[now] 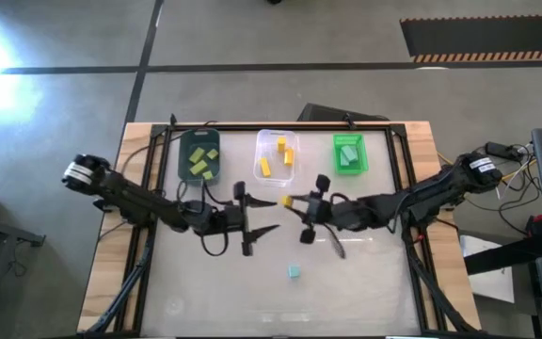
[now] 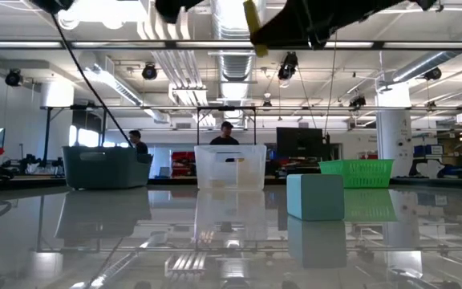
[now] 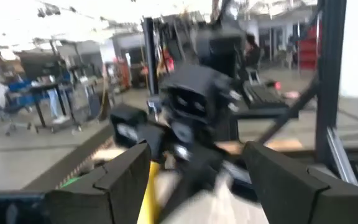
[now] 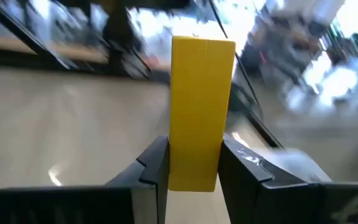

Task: Sort & place blocks by color
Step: Put the yellow block into the transparent bin

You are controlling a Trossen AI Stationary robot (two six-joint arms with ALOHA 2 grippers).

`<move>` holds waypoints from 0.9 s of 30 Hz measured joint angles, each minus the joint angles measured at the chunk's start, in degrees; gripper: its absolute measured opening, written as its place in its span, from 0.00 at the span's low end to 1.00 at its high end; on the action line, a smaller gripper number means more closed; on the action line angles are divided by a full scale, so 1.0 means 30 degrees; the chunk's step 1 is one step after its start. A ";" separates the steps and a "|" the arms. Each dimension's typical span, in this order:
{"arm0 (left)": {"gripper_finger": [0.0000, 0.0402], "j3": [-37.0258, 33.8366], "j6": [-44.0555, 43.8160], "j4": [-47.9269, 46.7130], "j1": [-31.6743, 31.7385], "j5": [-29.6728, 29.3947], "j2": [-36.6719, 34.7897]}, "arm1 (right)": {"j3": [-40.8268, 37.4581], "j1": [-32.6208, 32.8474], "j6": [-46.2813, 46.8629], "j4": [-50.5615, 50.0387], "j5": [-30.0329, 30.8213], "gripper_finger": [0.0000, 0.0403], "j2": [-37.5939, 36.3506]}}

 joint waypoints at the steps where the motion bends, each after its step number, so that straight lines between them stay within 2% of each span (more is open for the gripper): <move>1: 0.61 -0.0339 -0.0204 -0.0699 0.0000 -0.0011 -0.0586 | 0.0617 -0.0242 0.0612 -0.1664 0.0365 0.23 0.0000; 5: 0.61 -0.1819 -0.0325 -0.1127 0.0017 -0.0394 -0.2686 | 0.3627 -0.1963 0.3466 -0.8625 0.0427 0.23 0.0032; 9: 0.61 -0.2993 0.1045 -0.1120 0.0158 -0.0615 -0.5012 | 0.6541 -0.4451 0.5202 -1.3620 0.0227 0.23 0.0530; 11: 0.61 -0.3439 0.2244 -0.1069 0.0270 -0.0915 -0.6085 | 0.7807 -0.5832 0.5633 -1.4873 -0.0859 0.23 0.1144; 14: 0.61 -0.4081 0.3548 -0.0991 0.0364 -0.1674 -0.7469 | 0.9246 -0.7780 0.5979 -1.5503 -0.3603 0.23 0.2442; 18: 0.61 -0.5041 0.3516 -0.1071 0.0357 -0.2262 -0.8964 | 1.1533 -0.9848 0.6669 -1.6880 -0.6493 0.23 0.4717; 21: 0.61 -0.5684 0.3184 -0.1061 0.0357 -0.2282 -0.9705 | 1.3532 -1.0991 0.7036 -1.8538 -0.7416 0.23 0.6578; 27: 0.61 -0.6177 0.3246 -0.1075 0.0357 -0.2310 -1.0910 | 1.7032 -1.2459 0.7176 -2.2052 -0.7645 0.23 1.0197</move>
